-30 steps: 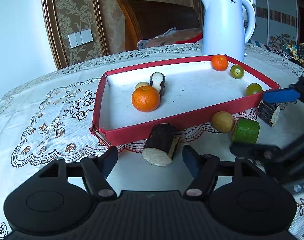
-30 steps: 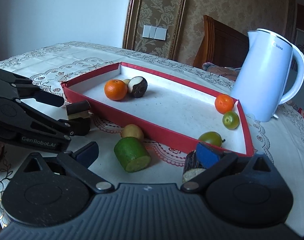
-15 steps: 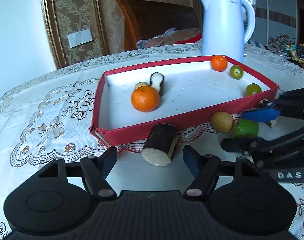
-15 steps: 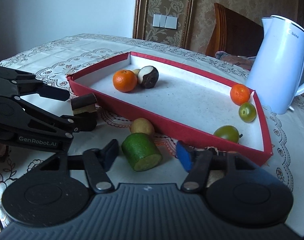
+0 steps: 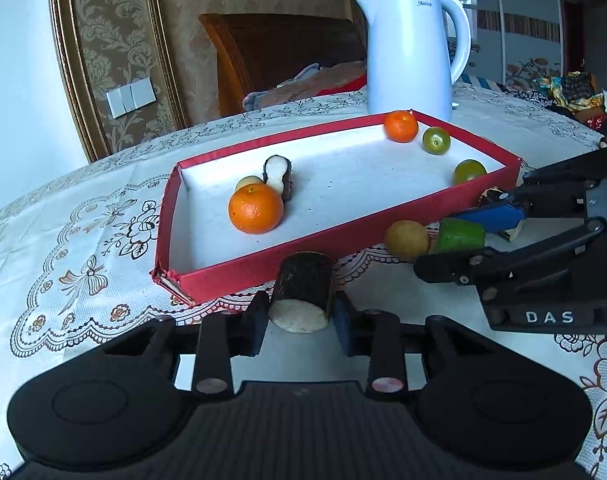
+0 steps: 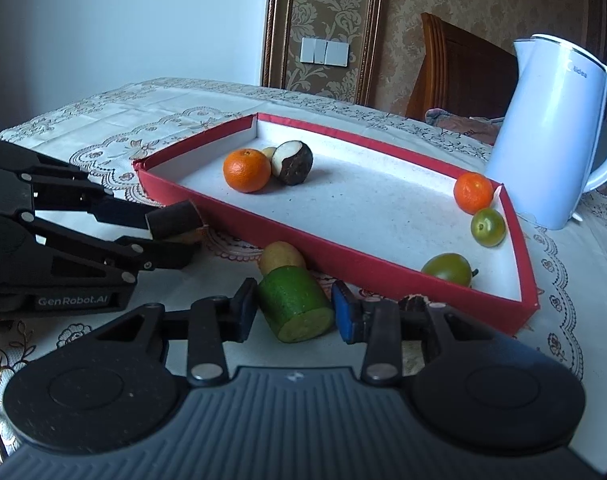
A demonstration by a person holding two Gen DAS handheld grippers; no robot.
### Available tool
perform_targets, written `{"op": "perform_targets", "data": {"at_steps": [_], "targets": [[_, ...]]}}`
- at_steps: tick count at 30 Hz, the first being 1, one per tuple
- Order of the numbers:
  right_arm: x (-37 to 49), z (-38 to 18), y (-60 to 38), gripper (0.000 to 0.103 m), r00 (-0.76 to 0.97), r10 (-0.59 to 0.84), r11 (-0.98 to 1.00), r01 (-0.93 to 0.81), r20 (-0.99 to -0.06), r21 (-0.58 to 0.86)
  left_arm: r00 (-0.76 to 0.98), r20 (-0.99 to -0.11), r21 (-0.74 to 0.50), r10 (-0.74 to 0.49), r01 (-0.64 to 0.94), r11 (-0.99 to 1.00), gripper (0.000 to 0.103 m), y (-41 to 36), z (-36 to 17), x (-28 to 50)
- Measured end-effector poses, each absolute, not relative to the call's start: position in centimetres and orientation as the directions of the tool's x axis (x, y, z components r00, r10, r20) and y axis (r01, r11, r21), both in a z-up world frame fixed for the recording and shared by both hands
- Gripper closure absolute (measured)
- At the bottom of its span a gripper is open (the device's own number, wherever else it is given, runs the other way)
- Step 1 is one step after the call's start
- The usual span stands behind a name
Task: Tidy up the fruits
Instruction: 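Grasp a green cucumber piece with the right gripper while the left gripper lifts the eggplant slice, then carry the eggplant slice and the cucumber piece over the red tray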
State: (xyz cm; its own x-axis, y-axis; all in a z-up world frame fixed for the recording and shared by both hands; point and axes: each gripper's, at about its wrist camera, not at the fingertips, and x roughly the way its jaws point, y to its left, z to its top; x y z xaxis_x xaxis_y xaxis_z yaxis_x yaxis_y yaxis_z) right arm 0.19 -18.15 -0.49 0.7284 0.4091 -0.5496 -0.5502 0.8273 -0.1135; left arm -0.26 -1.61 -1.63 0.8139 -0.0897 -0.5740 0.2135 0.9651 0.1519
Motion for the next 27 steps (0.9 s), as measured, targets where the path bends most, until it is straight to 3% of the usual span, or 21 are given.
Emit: {"op": "perform_targets", "data": {"at_steps": [10, 11, 12, 15, 20, 22, 24, 25, 27], "targets": [[-0.8, 0.6, -19.7, 0.065, 0.772, 0.426, 0.855, -0.514, -0.472, -0.069, 0.868, -0.472, 0.124, -0.155, 0.240, 0.963, 0.072, -1.2, -0.2, -1.9], [-0.7, 0.8, -19.9, 0.065, 0.774, 0.427, 0.859, -0.508, -0.467, -0.056, 0.863, -0.484, 0.134, -0.147, 0.240, 0.962, 0.075, -1.4, -0.3, -1.7], [-0.5, 0.9, -20.1, 0.065, 0.774, 0.429, 0.862, -0.505, -0.466, -0.047, 0.860, -0.492, 0.146, -0.139, 0.239, 0.960, 0.086, -1.6, -0.5, -1.6], [-0.5, 0.9, -20.2, 0.065, 0.780, 0.422, 0.868, -0.495, -0.462, -0.041, 0.862, -0.485, 0.157, -0.145, 0.249, 0.956, 0.090, -1.9, -0.4, -1.8], [-0.4, 0.8, -20.3, 0.065, 0.772, 0.431, 0.864, -0.503, -0.468, -0.033, 0.875, -0.460, 0.107, -0.152, 0.225, 0.969, 0.088, -0.9, 0.2, -2.1], [-0.3, 0.7, -20.5, 0.065, 0.767, 0.438, 0.863, -0.505, -0.470, -0.019, 0.873, -0.455, 0.066, -0.175, 0.229, 0.971, 0.073, -0.2, 0.4, -2.6], [-0.2, 0.7, -20.6, 0.065, 0.764, 0.441, 0.864, -0.504, -0.471, -0.010, 0.875, -0.454, 0.058, -0.166, 0.215, 0.975, 0.022, 0.1, 0.3, -3.0], [-0.2, 0.7, -20.6, 0.065, 0.762, 0.442, 0.863, -0.505, -0.474, -0.007, 0.884, -0.440, 0.064, -0.155, 0.203, 0.977, 0.015, 0.0, 0.3, -3.3], [-0.1, 0.6, -20.5, 0.066, 0.758, 0.443, 0.862, -0.507, -0.479, -0.006, 0.900, -0.410, 0.088, -0.147, 0.199, 0.976, 0.014, -0.2, 0.4, -3.7]]}}
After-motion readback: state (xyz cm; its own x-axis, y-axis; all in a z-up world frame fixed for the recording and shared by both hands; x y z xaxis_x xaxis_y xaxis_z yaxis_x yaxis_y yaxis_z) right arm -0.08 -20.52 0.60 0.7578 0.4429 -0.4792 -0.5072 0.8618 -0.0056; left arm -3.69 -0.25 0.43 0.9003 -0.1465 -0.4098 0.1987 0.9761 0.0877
